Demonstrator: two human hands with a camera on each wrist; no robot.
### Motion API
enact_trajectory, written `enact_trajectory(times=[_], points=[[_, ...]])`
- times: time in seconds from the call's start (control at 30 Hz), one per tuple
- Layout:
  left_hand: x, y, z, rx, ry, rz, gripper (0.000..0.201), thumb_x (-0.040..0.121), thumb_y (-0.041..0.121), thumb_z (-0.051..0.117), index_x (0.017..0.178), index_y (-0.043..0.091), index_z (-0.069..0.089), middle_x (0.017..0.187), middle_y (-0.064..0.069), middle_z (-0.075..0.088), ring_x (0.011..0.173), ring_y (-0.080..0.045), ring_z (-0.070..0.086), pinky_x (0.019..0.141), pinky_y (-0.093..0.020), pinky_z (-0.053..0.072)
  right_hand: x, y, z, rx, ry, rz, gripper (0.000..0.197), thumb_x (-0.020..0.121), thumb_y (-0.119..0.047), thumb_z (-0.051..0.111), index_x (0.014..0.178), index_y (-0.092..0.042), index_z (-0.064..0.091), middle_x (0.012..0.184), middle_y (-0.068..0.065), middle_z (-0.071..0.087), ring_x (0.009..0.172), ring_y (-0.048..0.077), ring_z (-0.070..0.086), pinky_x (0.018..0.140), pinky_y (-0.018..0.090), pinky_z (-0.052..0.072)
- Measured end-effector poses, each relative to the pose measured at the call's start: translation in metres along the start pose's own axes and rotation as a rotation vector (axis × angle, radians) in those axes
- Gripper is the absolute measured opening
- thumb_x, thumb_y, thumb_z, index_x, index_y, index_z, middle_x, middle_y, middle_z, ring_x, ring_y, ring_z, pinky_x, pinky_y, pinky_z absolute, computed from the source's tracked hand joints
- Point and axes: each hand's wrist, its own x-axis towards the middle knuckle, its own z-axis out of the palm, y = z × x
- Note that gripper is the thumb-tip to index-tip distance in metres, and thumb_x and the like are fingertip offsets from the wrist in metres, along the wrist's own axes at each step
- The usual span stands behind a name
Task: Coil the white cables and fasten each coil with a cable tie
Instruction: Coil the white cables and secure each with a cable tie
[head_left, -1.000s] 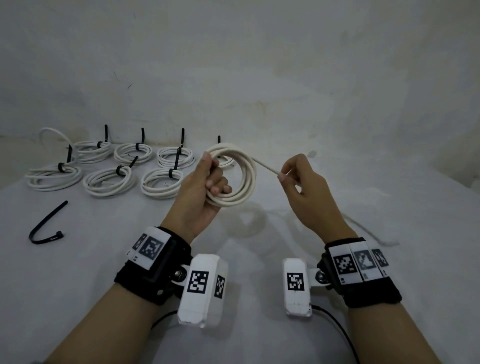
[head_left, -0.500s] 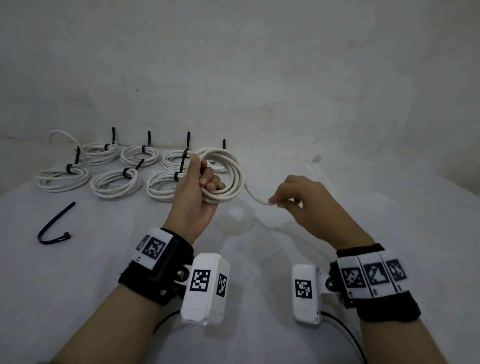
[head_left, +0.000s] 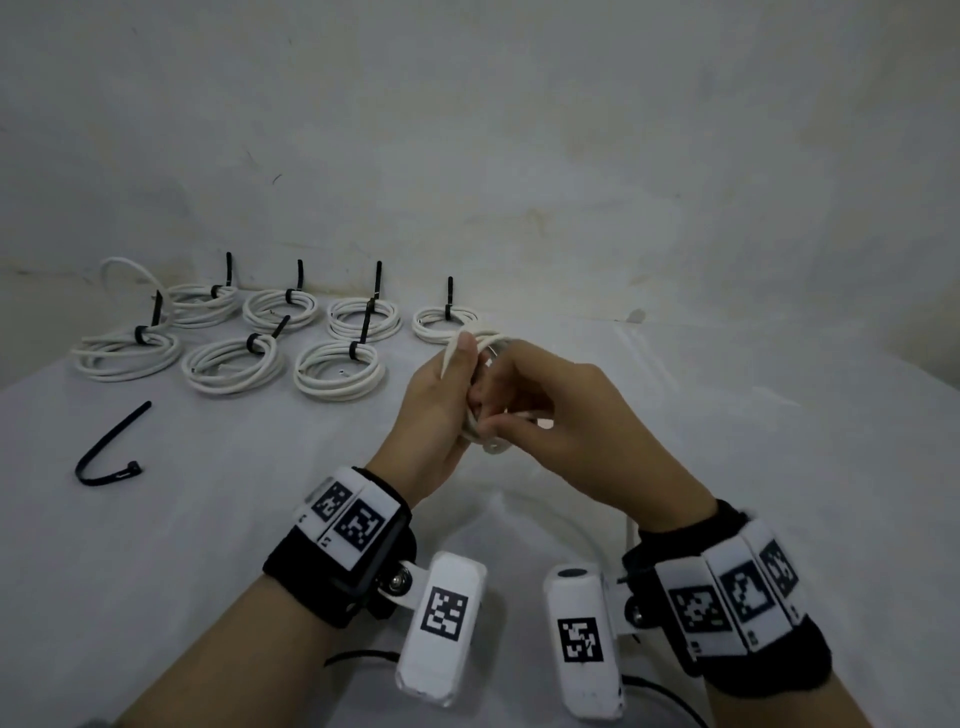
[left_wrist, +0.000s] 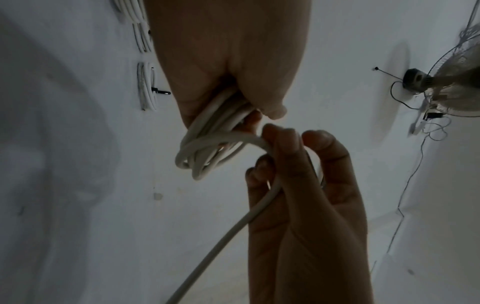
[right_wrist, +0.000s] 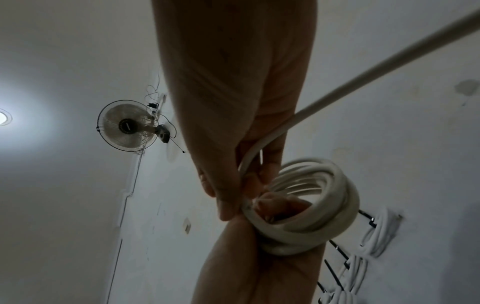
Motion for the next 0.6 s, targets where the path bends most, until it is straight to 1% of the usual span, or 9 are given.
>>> enact_trajectory(times=[0.07,0.17,0.23,0.3,0.33,0.4,0.43,0.53,0.6], points=[[-0.001,0.000,0.004,0.014,-0.024,-0.020,0.056,0.098,0.041,0.031,0.108,-0.009,0.054,0.077,-0.015,0.059,0.070,-0.021,0.060,0.055,-0.025,0.048,-0.001,0.000,0.000,0.008,0.012,-0.013,0.015,0.075,0.002,0.067,0.078,-0.007,0.056,0.081,0.005,0.061,0.076,0.020,0.059,0.069,0.040,0.050],[-0.002,-0.001,0.005,0.013,-0.058,-0.042,0.045,0.099,0.039,0.031,0.104,0.005,0.060,0.083,-0.007,0.067,0.078,-0.016,0.066,0.062,-0.023,0.053,-0.001,0.003,-0.002,0.004,0.041,-0.009,0.015,0.075,0.007,0.066,0.077,-0.005,0.059,0.078,0.005,0.061,0.074,0.018,0.059,0.068,0.038,0.049],[-0.002,-0.002,0.003,0.030,-0.058,-0.055,0.043,0.100,0.038,0.031,0.102,0.008,0.061,0.084,-0.005,0.069,0.079,-0.015,0.067,0.064,-0.023,0.054,0.000,0.004,-0.002,0.003,0.071,0.001,0.014,0.075,0.005,0.068,0.078,-0.005,0.060,0.078,0.005,0.063,0.074,0.018,0.060,0.069,0.037,0.051],[-0.003,0.000,0.004,0.053,-0.065,-0.074,0.043,0.100,0.038,0.031,0.096,0.010,0.063,0.078,-0.001,0.070,0.073,-0.011,0.067,0.060,-0.020,0.052,0.001,0.006,0.000,-0.044,0.125,-0.023,0.013,0.075,0.002,0.071,0.077,-0.006,0.060,0.077,0.005,0.062,0.073,0.018,0.060,0.068,0.034,0.051],[-0.003,0.001,0.004,0.062,-0.071,-0.085,0.042,0.100,0.039,0.032,0.092,0.011,0.062,0.071,0.002,0.068,0.066,-0.010,0.065,0.056,-0.019,0.049,0.002,0.007,0.001,-0.085,0.155,-0.047,0.013,0.075,0.000,0.072,0.076,-0.005,0.060,0.076,0.005,0.061,0.072,0.017,0.059,0.067,0.032,0.050],[-0.003,0.002,0.005,0.072,-0.075,-0.098,0.043,0.100,0.040,0.032,0.087,0.009,0.059,0.057,0.004,0.057,0.049,-0.009,0.051,0.050,-0.020,0.041,0.002,0.012,-0.002,-0.135,0.193,-0.068,0.011,0.075,-0.002,0.073,0.077,-0.005,0.062,0.077,0.005,0.061,0.072,0.017,0.059,0.065,0.029,0.048],[-0.002,0.002,0.005,0.061,-0.073,-0.098,0.043,0.100,0.039,0.033,0.086,0.007,0.057,0.051,0.004,0.049,0.043,-0.008,0.042,0.050,-0.023,0.037,0.002,0.016,-0.005,-0.138,0.202,-0.058,0.009,0.076,-0.004,0.073,0.078,-0.005,0.064,0.077,0.004,0.063,0.073,0.015,0.060,0.066,0.026,0.048],[0.000,0.003,0.003,-0.020,-0.059,-0.110,0.044,0.101,0.037,0.033,0.073,0.009,0.053,0.044,0.003,0.039,0.036,-0.008,0.031,0.051,-0.027,0.031,-0.001,0.027,-0.016,-0.125,0.262,-0.009,0.007,0.079,-0.004,0.072,0.082,-0.010,0.069,0.077,-0.002,0.066,0.074,0.007,0.060,0.067,0.013,0.045],[0.002,0.004,0.002,-0.054,-0.079,-0.142,0.046,0.100,0.037,0.035,0.066,0.012,0.051,0.043,0.003,0.036,0.034,-0.008,0.028,0.048,-0.026,0.032,-0.002,0.031,-0.020,-0.145,0.316,-0.008,0.007,0.080,-0.004,0.071,0.084,-0.010,0.070,0.076,-0.001,0.066,0.073,0.008,0.059,0.065,0.012,0.044]])
